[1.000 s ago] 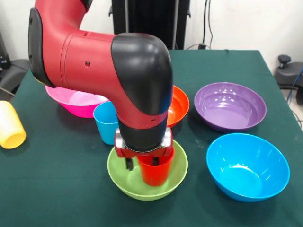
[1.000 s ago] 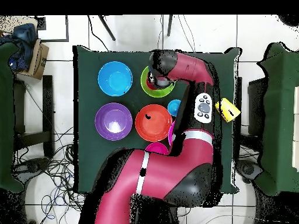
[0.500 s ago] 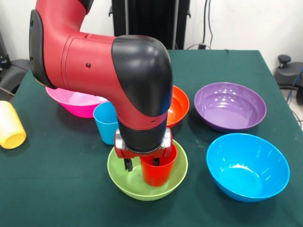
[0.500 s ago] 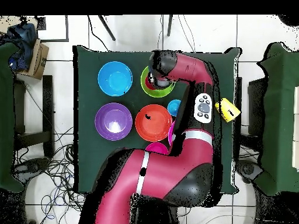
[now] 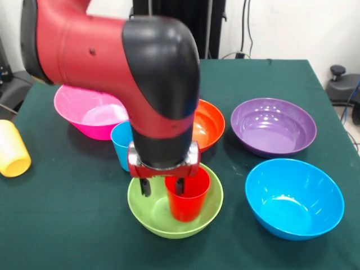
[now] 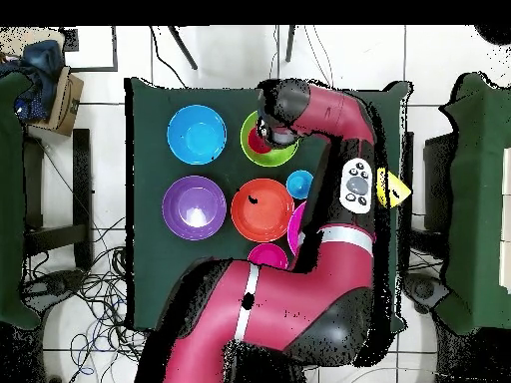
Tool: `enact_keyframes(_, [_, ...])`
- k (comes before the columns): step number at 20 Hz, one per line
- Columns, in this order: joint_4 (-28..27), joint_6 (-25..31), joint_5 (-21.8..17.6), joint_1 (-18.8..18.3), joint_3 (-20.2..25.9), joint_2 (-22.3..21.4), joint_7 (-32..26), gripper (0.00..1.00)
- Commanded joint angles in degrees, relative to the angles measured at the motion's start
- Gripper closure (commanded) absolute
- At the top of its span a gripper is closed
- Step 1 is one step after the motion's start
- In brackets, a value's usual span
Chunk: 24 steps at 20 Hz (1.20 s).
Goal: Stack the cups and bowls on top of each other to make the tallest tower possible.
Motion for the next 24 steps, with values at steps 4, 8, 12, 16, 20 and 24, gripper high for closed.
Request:
enact_keyframes(4, [6.65,9.08,-0.25,-2.33,5.71,-10.4,-7.51,0.0])
enact_keyframes(8, [4.83,15.51,1.71,-3.47,6.95,-13.94,-6.91,0.0])
enact_keyframes(12, [0.31,24.49,3.93,-4.83,8.61,-15.68,-5.82,0.0])
enact_keyframes(16, [-1.46,29.97,4.33,-6.63,8.89,-17.32,-6.74,0.0])
enact_keyframes(20, [4.17,25.69,2.97,-8.33,6.34,-21.88,-8.5,0.0])
enact_keyframes(24, [13.58,13.81,1.07,-9.37,4.35,-27.25,-9.33,0.0])
